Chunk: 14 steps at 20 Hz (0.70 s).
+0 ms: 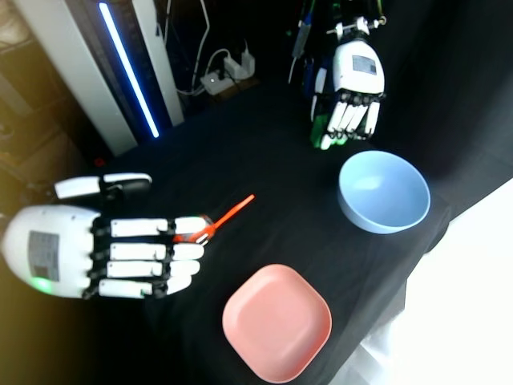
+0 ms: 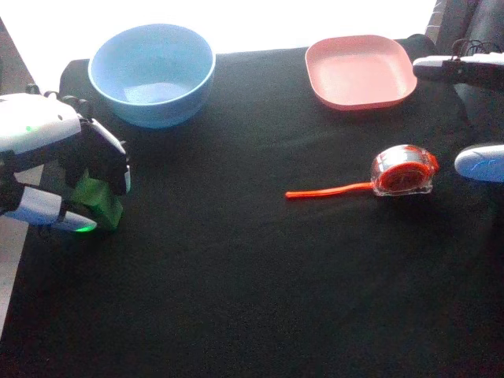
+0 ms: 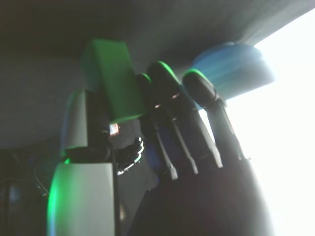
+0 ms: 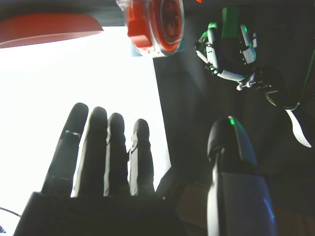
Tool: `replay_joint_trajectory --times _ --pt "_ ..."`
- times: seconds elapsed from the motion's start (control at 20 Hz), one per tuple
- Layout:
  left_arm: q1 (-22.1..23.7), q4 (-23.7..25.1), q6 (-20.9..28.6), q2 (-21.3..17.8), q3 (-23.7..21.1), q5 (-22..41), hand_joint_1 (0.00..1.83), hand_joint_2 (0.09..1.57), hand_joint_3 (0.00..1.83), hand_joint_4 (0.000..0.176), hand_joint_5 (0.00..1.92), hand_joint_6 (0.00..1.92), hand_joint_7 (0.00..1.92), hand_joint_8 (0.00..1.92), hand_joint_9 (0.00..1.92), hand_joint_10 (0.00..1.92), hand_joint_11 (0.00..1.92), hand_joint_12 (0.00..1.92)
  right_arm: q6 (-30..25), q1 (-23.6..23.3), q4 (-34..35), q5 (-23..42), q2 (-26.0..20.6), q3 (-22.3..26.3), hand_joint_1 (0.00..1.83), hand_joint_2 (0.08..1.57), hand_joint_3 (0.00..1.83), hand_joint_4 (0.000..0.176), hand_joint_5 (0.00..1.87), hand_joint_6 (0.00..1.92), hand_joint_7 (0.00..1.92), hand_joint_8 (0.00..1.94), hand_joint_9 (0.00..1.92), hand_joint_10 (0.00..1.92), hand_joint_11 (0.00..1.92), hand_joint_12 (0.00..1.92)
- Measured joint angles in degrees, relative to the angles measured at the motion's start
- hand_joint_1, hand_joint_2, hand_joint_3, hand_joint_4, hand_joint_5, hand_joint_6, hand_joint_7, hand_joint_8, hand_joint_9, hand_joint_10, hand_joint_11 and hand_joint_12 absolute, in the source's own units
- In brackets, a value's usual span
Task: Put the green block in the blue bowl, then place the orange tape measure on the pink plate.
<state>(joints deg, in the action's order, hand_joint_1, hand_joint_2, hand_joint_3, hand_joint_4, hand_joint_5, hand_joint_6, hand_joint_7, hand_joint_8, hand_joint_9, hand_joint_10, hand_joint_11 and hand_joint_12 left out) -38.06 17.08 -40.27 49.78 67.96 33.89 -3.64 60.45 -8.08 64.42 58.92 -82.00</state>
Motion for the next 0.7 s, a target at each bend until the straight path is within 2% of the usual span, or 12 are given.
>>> replay_joint_trajectory --times 0.05,0.15,0.2,0.25,0.3,0.35,0.4,0.5,0.55,0.6,0.65,0.7 --pt "0.04 -0.02 -0.02 0.0 0.0 -0.09 1.25 1.07 0.0 0.0 1.1 0.67 1.07 0.99 1.03 0.82 0.81 1.32 0.0 0.0 0.02 -0.02 0.0 0.0 0.68 1.01 0.0 0.068 0.33 0.0 0.29 0.01 0.29 0.01 0.03 0.71" --pt "0.81 0.2 0.0 0.0 0.0 -0.26 1.28 1.07 0.0 0.0 1.13 0.53 1.1 1.02 1.08 0.83 0.82 1.31 -0.04 0.0 0.09 0.0 0.0 0.02 0.67 1.01 0.0 0.081 0.33 0.0 0.29 0.0 0.29 0.0 0.0 0.77" --pt "2.03 0.35 -0.02 0.0 0.0 -0.28 1.37 1.08 0.0 0.0 1.03 0.65 1.07 0.9 1.0 1.14 0.83 1.23 -0.13 0.0 0.07 0.0 0.0 0.02 0.69 1.01 0.0 0.086 0.33 0.0 0.29 0.0 0.29 0.0 0.0 0.77" --pt "3.13 0.33 -0.04 -0.07 0.02 0.11 1.38 1.08 0.0 0.0 1.05 0.62 1.07 0.87 0.96 1.22 0.81 1.23 -0.2 0.0 0.04 0.0 0.0 0.02 0.7 1.01 0.0 0.086 0.32 0.0 0.28 0.0 0.27 0.0 0.0 0.75" --pt "4.13 0.28 -0.04 -0.33 0.0 1.46 1.3 1.05 0.0 0.0 1.21 0.4 1.12 0.92 1.04 0.91 0.85 1.24 -0.22 0.0 0.04 0.02 0.0 0.04 0.7 1.01 0.0 0.102 0.32 0.0 0.28 0.0 0.27 0.0 0.0 0.75" --pt "5.2 0.22 -0.37 -0.61 0.0 2.84 1.29 1.05 0.0 0.0 1.33 0.15 1.05 1.09 0.98 1.14 0.79 1.57 -0.24 0.0 0.11 0.02 -0.02 0.13 0.7 1.0 0.0 0.095 0.33 0.0 0.29 0.01 0.28 0.0 0.01 0.75" --pt "6.05 -0.37 -1.18 -0.72 0.0 3.93 1.29 1.04 0.0 0.0 1.37 0.07 1.09 1.04 0.96 1.14 0.64 1.61 -0.22 0.0 0.07 -0.04 -0.02 0.13 0.71 1.0 0.0 0.088 0.33 0.01 0.29 0.0 0.28 0.0 0.01 0.75" --pt "7.17 -1.66 -3.08 -0.72 0.13 5.25 1.29 1.05 0.0 0.0 1.38 0.02 1.05 1.12 0.98 1.18 0.78 1.63 -0.24 0.0 0.09 0.02 0.0 0.13 0.71 1.01 0.0 0.076 0.34 0.0 0.29 0.0 0.29 0.0 0.01 0.72" --pt "7.48 -2.67 -5.29 -0.7 0.13 5.31 1.38 1.02 0.01 0.0 1.35 0.18 1.19 0.64 1.05 1.02 0.83 1.35 -0.24 0.0 0.13 -0.04 -0.02 0.13 0.71 1.01 0.0 0.075 0.34 0.0 0.3 0.0 0.29 0.01 0.03 0.73" --pt "8.7 -5.88 -7.8 -0.31 0.55 5.73 1.4 1.02 0.0 0.0 1.25 0.37 1.23 0.49 1.07 1.05 0.88 1.25 -0.24 0.0 0.07 -0.02 0.0 0.13 0.7 1.01 0.0 0.088 0.33 0.0 0.29 0.0 0.29 0.0 0.03 0.73" --pt "9.29 -6.51 -8.22 -0.02 1.03 5.99 1.4 1.03 0.0 0.0 1.16 0.53 1.25 0.45 1.05 1.09 0.85 1.22 -0.24 0.0 0.07 -0.02 0.0 0.13 0.72 1.01 0.0 0.073 0.33 0.0 0.29 0.0 0.29 0.0 0.03 0.74" --pt "10.86 -7.96 -8.52 0.92 2.43 6.49 1.4 1.04 0.0 0.0 1.1 0.63 1.24 0.44 1.04 1.1 0.83 1.17 -0.24 0.0 0.11 -0.02 -0.02 0.13 0.71 1.01 0.0 0.071 0.34 0.0 0.29 0.0 0.29 0.0 0.04 0.74"
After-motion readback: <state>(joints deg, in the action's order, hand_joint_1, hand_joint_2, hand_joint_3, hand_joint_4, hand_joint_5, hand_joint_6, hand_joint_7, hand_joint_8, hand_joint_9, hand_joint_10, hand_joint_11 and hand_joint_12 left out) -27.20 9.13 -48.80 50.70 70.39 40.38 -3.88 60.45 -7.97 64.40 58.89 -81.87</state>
